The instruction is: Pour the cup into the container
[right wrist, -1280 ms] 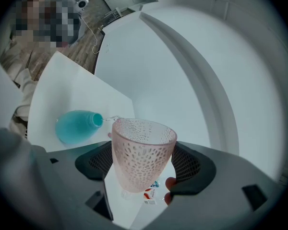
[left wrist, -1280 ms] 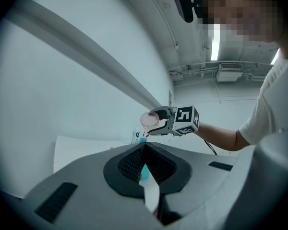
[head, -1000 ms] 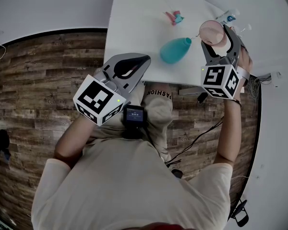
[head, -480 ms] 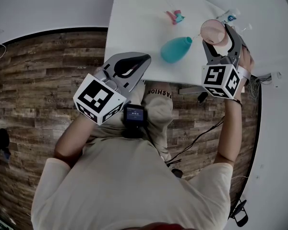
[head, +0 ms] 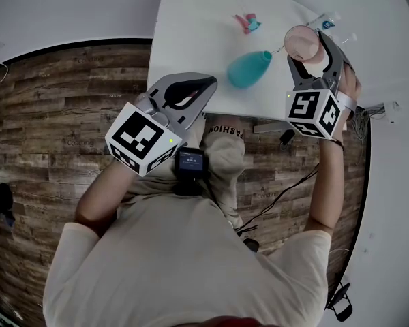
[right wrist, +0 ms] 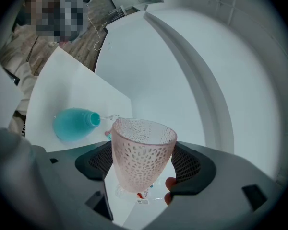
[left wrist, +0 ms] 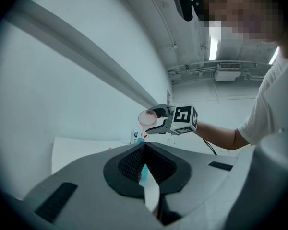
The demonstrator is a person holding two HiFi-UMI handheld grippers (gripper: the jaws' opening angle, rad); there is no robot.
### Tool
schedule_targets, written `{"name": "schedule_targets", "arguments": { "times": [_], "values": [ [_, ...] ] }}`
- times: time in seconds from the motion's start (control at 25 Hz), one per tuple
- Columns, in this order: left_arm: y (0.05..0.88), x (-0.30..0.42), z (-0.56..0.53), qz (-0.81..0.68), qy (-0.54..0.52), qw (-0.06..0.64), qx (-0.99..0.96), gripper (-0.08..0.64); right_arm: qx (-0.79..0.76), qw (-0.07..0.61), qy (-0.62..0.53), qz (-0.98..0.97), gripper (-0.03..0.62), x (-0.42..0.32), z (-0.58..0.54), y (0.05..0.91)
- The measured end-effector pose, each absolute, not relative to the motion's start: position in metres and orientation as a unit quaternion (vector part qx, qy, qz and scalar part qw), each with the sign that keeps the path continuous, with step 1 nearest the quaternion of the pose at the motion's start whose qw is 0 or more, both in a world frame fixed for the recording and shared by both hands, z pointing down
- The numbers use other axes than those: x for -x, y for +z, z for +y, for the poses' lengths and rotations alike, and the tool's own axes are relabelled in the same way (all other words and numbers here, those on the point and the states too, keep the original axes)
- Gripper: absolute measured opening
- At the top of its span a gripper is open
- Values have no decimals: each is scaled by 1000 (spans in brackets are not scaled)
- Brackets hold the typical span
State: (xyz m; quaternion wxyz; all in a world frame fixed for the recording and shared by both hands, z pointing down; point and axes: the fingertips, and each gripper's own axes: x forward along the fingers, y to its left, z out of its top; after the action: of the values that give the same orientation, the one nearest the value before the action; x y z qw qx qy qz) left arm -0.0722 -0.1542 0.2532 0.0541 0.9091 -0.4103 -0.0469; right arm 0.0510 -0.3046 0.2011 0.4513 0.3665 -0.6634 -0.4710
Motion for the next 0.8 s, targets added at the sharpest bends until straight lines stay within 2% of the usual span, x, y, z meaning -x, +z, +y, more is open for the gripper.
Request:
{"name": "schedule_targets", "arguments": {
  "times": [0.8],
  "values": [
    [255, 70, -153, -408, -46, 55, -910, 12, -367, 452, -486, -652, 380, -49, -305, 193]
  ]
}}
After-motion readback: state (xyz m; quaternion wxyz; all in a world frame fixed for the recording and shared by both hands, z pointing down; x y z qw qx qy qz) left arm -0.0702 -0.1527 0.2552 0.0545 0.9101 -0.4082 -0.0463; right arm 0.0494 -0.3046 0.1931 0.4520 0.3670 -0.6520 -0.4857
